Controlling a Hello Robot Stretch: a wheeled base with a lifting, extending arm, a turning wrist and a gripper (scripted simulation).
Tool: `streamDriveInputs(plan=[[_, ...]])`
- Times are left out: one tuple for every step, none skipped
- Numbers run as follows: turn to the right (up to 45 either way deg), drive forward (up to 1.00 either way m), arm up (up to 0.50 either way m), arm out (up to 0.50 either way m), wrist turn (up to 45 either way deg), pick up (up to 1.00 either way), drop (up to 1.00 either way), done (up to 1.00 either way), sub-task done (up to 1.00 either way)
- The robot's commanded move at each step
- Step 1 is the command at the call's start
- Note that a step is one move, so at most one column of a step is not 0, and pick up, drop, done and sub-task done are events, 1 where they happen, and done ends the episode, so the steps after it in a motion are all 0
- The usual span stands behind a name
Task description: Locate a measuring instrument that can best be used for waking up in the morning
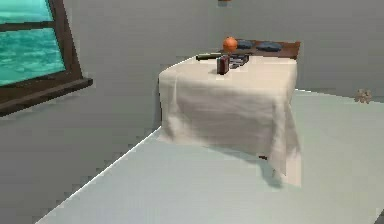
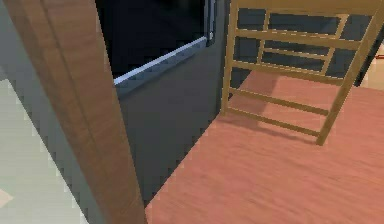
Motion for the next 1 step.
streamDriveInputs(plan=[[12.0,0.00,0.00,0.00,0.0,0.00,0.00,0.00,0.00]])
